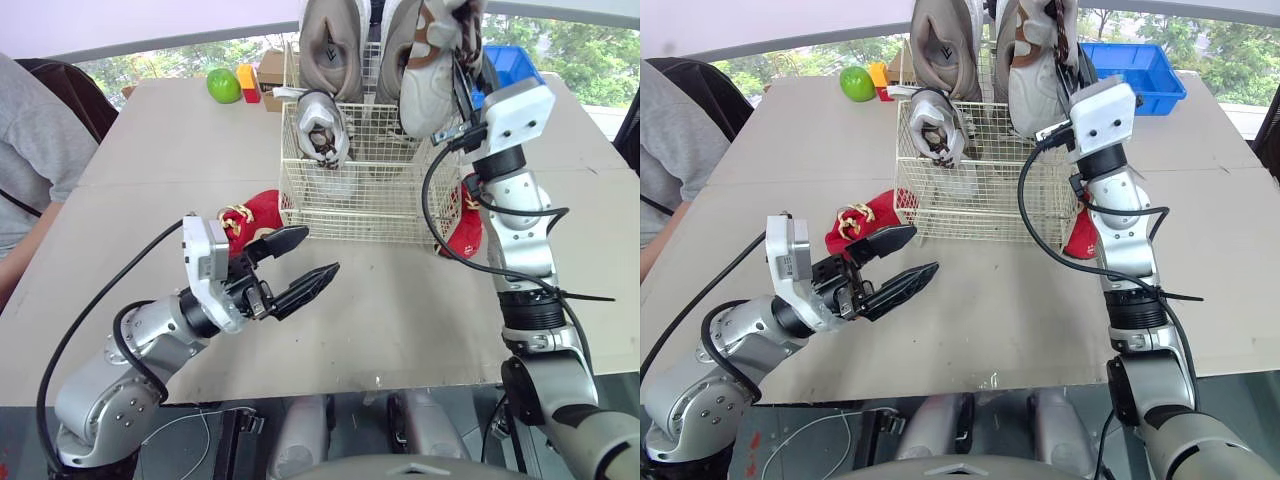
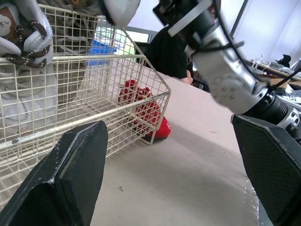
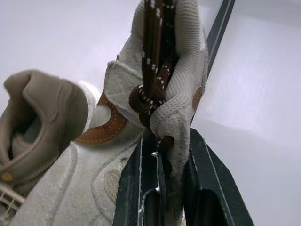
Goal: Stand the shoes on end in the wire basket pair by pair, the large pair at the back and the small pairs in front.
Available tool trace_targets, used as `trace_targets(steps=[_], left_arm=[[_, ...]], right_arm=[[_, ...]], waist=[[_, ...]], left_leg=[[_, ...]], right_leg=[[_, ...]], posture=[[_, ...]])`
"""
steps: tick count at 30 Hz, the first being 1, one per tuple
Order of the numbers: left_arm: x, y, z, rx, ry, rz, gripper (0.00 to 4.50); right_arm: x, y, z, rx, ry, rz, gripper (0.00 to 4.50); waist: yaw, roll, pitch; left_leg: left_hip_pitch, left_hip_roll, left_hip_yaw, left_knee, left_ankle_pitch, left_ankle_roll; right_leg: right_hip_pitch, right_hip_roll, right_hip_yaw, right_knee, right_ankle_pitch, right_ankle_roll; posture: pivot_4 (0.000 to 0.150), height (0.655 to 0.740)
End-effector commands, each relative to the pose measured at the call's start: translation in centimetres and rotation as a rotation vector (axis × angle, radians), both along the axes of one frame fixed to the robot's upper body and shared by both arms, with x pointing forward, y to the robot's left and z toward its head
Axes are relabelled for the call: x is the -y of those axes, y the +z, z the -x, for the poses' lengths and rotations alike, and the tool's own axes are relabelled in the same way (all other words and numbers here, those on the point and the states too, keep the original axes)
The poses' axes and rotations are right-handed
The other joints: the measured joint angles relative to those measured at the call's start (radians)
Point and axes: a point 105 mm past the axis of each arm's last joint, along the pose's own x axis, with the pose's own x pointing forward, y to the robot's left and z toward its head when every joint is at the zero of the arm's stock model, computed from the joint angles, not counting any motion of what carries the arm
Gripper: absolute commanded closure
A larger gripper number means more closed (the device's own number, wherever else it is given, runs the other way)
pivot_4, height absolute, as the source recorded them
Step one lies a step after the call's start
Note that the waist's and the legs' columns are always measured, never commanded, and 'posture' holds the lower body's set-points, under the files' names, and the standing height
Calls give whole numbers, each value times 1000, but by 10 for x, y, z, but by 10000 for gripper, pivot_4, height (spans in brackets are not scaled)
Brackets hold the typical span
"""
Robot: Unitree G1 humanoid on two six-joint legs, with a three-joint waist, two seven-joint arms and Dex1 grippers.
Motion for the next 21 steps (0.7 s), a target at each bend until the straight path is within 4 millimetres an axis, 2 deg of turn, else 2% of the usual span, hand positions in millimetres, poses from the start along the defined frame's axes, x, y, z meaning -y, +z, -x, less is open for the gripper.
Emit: trace_targets(steps=[1,6,11,13,14,16,20,21], left_arm=[[4,11,8,52,-14,18,0],[2,12,7,57,1,23,0],[0,12,5,62,14,18,0],[-1,12,3,66,24,15,0],[-2,12,3,68,27,17,0],[-3,11,2,64,33,24,0],[-6,9,0,55,57,41,0],[-7,9,-1,53,71,45,0]], right_arm=[[-3,-39,-8,-112,9,56,43407],[5,-71,-3,-200,26,68,43407],[11,-84,1,-274,47,28,43407],[10,-89,8,-341,121,-39,43407],[8,-90,12,-368,168,-52,37304],[4,-92,17,-421,236,-36,31299],[15,-83,19,-455,237,-2,12278],[17,-80,21,-472,257,20,12278]], waist=[[-1,0,0],[-2,-1,-1],[1,-5,-4],[3,-5,-4],[5,-6,-5],[3,-6,-5],[0,-6,-5],[1,-6,-5]], left_leg=[[1,0,0,0,0,0],[1,0,1,0,0,0],[1,1,-1,0,0,0],[1,1,-1,0,0,0],[1,1,-1,0,0,0],[1,1,-3,0,0,0],[2,1,-1,0,0,0],[2,1,-1,0,0,0]], right_leg=[[0,0,0,0,0,0],[1,0,1,0,0,0],[1,0,0,0,0,0],[1,0,0,0,0,0],[2,0,-1,0,0,0],[3,-1,-2,-1,0,0],[3,-1,0,-1,0,-1],[3,-1,-1,-1,-1,-1]], posture=[[1500,7400],[1500,7400],[1500,7400],[1500,7400],[1500,7400],[1500,7400],[1500,7400],[1500,7400]])
